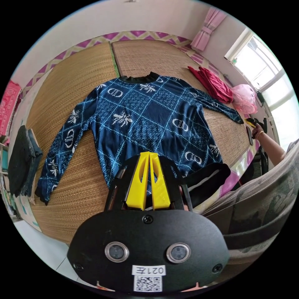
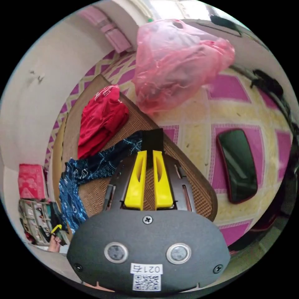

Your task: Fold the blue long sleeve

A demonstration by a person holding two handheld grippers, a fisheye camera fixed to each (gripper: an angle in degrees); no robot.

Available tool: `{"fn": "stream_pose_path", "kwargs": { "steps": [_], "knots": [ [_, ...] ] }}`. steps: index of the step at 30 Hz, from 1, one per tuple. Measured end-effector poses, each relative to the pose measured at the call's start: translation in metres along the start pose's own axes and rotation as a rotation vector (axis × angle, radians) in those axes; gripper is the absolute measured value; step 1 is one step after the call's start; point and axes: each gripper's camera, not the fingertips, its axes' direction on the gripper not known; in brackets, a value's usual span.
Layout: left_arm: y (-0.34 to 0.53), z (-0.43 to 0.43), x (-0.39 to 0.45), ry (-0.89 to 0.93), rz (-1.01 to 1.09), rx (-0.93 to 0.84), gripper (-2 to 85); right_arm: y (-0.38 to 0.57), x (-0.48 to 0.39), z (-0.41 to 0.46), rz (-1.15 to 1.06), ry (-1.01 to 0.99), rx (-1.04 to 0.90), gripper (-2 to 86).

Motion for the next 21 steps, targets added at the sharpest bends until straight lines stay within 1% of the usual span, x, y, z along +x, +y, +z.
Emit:
{"fn": "stream_pose_path", "kwargs": {
  "steps": [1, 3, 4, 6, 9, 10, 13, 15, 16, 17, 18, 19, 20, 21],
  "knots": [
    [0.004, 0.004, 0.005, 0.008, -0.007, -0.001, -1.0, 0.005, 0.010, -0.005, 0.055, -0.048, 0.019, 5.4],
    [0.009, 0.008, 0.015, 0.018, -0.017, 0.001, -1.0, 0.024, 0.043, -0.016, 0.243, -0.248, 0.047, 6.3],
    [0.013, 0.010, 0.020, 0.026, -0.025, 0.003, -1.0, 0.029, 0.048, -0.017, 0.275, -0.296, 0.052, 6.4],
    [0.019, 0.011, 0.026, 0.026, -0.052, 0.011, -1.0, 0.046, 0.051, -0.019, 0.326, -0.459, 0.064, 5.3],
    [0.040, 0.005, 0.018, -0.007, -0.167, 0.055, -1.0, 0.060, 0.026, -0.026, 0.274, -0.619, 0.052, 1.7],
    [0.053, 0.003, 0.011, -0.040, -0.228, 0.072, -1.0, 0.061, 0.017, -0.029, 0.250, -0.634, 0.041, 1.3],
    [0.094, -0.003, -0.016, -0.104, -0.383, 0.107, -1.0, 0.060, -0.045, -0.043, 0.038, -0.605, -0.097, 0.0],
    [0.120, -0.006, -0.034, -0.146, -0.462, 0.119, -1.0, 0.060, -0.124, -0.049, -0.274, -0.491, -0.324, 0.2],
    [0.137, -0.007, -0.045, -0.166, -0.497, 0.122, -1.0, 0.063, -0.148, -0.049, -0.370, -0.424, -0.396, 0.3],
    [0.151, -0.009, -0.054, -0.198, -0.516, 0.118, -1.0, 0.078, -0.200, -0.050, -0.607, -0.216, -0.513, 0.3],
    [0.157, -0.011, -0.057, -0.221, -0.519, 0.117, -1.0, 0.104, -0.250, -0.050, -0.862, 0.094, -0.553, 0.2],
    [0.167, -0.012, -0.063, -0.270, -0.505, 0.111, -1.0, 0.119, -0.272, -0.050, -0.981, 0.260, -0.544, 0.0],
    [0.174, -0.012, -0.068, -0.328, -0.476, 0.088, -0.9, 0.148, -0.308, -0.053, -1.182, 0.534, -0.449, -0.5],
    [0.177, -0.010, -0.071, -0.364, -0.465, 0.072, -0.9, 0.171, -0.339, -0.061, -1.269, 0.729, -0.259, -0.7]
  ]
}}
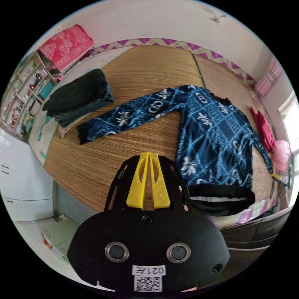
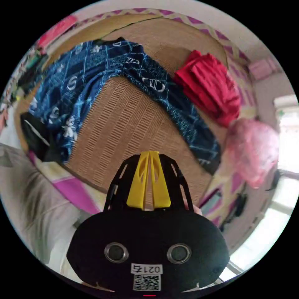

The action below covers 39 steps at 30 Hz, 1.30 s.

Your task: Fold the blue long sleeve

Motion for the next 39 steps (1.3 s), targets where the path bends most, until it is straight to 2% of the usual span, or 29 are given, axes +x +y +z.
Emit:
{"fn": "stream_pose_path", "kwargs": {
  "steps": [2, 3, 5, 7, 10, 14, 17, 22, 26, 29, 31, 34, 39],
  "knots": [
    [0.004, 0.014, -0.018, -0.120, 0.014, -0.016, -0.9, -0.013, -0.016, -0.045, 0.041, 0.082, 0.084, -0.9],
    [0.006, 0.018, -0.024, -0.119, 0.021, -0.019, -0.9, -0.021, -0.019, -0.073, 0.085, -0.025, 0.133, -0.9],
    [0.010, 0.032, -0.051, -0.040, 0.019, 0.001, -0.9, -0.034, -0.023, -0.106, 0.143, -0.164, 0.161, -0.9],
    [0.010, 0.045, -0.071, 0.056, 0.023, -0.003, -0.9, -0.048, -0.032, -0.136, 0.185, -0.192, 0.157, -0.8],
    [0.009, 0.058, -0.095, 0.131, 0.044, 0.009, -0.9, -0.072, -0.055, -0.189, 0.201, -0.117, 0.181, -0.8],
    [0.011, 0.056, -0.121, 0.083, 0.039, 0.106, -0.8, -0.102, -0.094, -0.261, 0.201, 0.078, 0.230, -0.9],
    [0.006, 0.061, -0.131, 0.020, 0.025, 0.100, -0.5, -0.117, -0.126, -0.309, 0.187, 0.215, 0.296, -1.0],
    [0.003, 0.071, -0.127, -0.082, 0.103, 0.106, -0.9, -0.128, -0.160, -0.374, 0.193, 0.166, 0.414, -1.0],
    [-0.006, 0.084, -0.135, 0.083, 0.130, 0.074, -0.9, -0.128, -0.177, -0.409, 0.159, 0.019, 0.535, -1.0],
    [-0.011, 0.086, -0.141, 0.238, 0.204, 0.101, -0.8, -0.127, -0.185, -0.426, 0.171, -0.067, 0.542, -1.0],
    [-0.011, 0.082, -0.142, 0.224, 0.224, 0.144, -0.7, -0.122, -0.193, -0.440, 0.151, -0.079, 0.564, -1.0],
    [-0.010, 0.076, -0.147, 0.160, 0.240, 0.192, 0.7, -0.107, -0.206, -0.466, 0.158, -0.034, 0.626, -1.0],
    [-0.003, 0.064, -0.161, 0.107, 0.240, 0.258, 0.9, -0.080, -0.243, -0.499, 0.196, 0.266, 0.744, -1.0]
  ]
}}
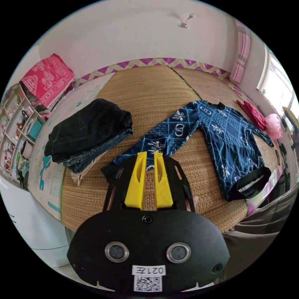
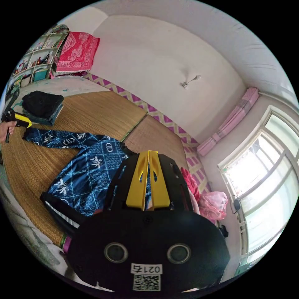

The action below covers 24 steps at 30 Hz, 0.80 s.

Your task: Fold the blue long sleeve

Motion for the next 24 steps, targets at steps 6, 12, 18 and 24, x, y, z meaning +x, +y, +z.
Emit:
{"fn": "stream_pose_path", "kwargs": {
  "steps": [6, 12, 18, 24],
  "knots": [
    [0.004, 0.000, -0.008, -0.036, -0.023, 0.047, -0.9, 0.011, -0.011, -0.022, -0.040, 0.055, 0.049, -1.0],
    [0.006, 0.018, -0.010, -0.051, -0.054, 0.064, -1.0, 0.042, -0.010, -0.014, -0.024, 0.111, 0.067, -1.0],
    [-0.010, 0.013, 0.003, -0.046, -0.064, 0.058, -1.0, 0.084, 0.028, 0.027, 0.070, 0.094, -0.141, -1.0],
    [-0.046, -0.011, 0.039, -0.110, -0.050, -0.007, -0.9, 0.138, 0.077, 0.068, 0.145, 0.085, -0.192, -1.0]
  ]
}}
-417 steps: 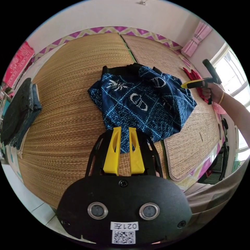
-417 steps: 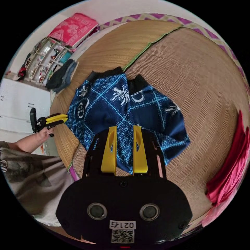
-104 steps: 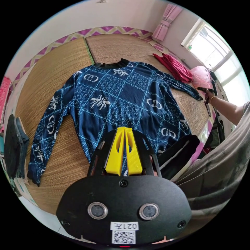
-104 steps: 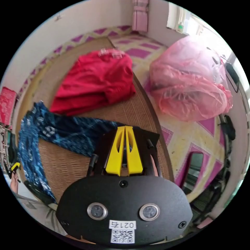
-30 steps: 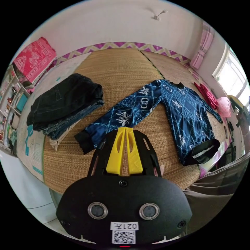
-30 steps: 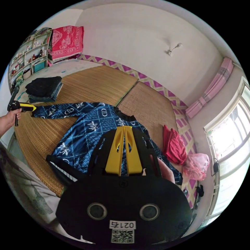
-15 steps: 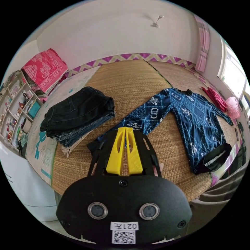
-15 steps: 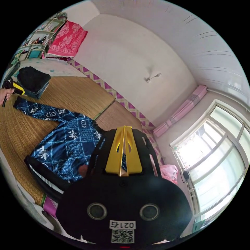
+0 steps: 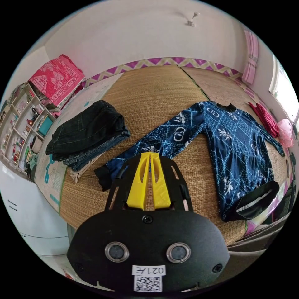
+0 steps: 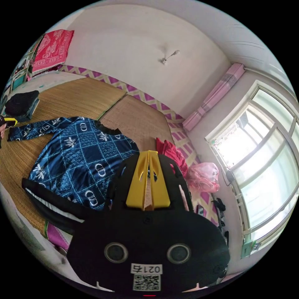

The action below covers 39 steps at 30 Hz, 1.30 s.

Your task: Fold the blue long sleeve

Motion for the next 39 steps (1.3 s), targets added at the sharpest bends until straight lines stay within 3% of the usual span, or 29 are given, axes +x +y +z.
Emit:
{"fn": "stream_pose_path", "kwargs": {
  "steps": [5, 11, 16, 21, 26, 32, 39],
  "knots": [
    [-0.026, -0.050, 0.045, -0.003, -0.016, 0.058, -0.9, 0.039, 0.038, 0.048, 0.040, 0.055, 0.040, -1.0],
    [-0.060, -0.094, 0.114, -0.033, -0.061, 0.047, -0.9, 0.086, 0.107, 0.129, 0.150, 0.068, -0.052, -1.0],
    [-0.087, -0.122, 0.164, 0.039, -0.048, 0.030, -0.9, 0.138, 0.168, 0.212, 0.228, -0.114, -0.156, -1.0],
    [-0.110, -0.144, 0.203, 0.062, 0.000, 0.011, -1.0, 0.232, 0.246, 0.350, 0.550, -0.321, -0.475, -0.5],
    [-0.131, -0.163, 0.226, 0.030, 0.046, -0.040, -1.0, 0.335, 0.310, 0.452, 0.838, -0.448, -0.640, 4.7],
    [-0.156, -0.179, 0.235, 0.000, 0.050, -0.083, -1.0, 0.463, 0.373, 0.537, 1.359, -0.686, -0.593, 10.3],
    [-0.179, -0.188, 0.247, -0.036, 0.068, -0.113, -1.0, 0.527, 0.377, 0.592, 1.641, -0.816, -0.430, 11.0]
  ]
}}
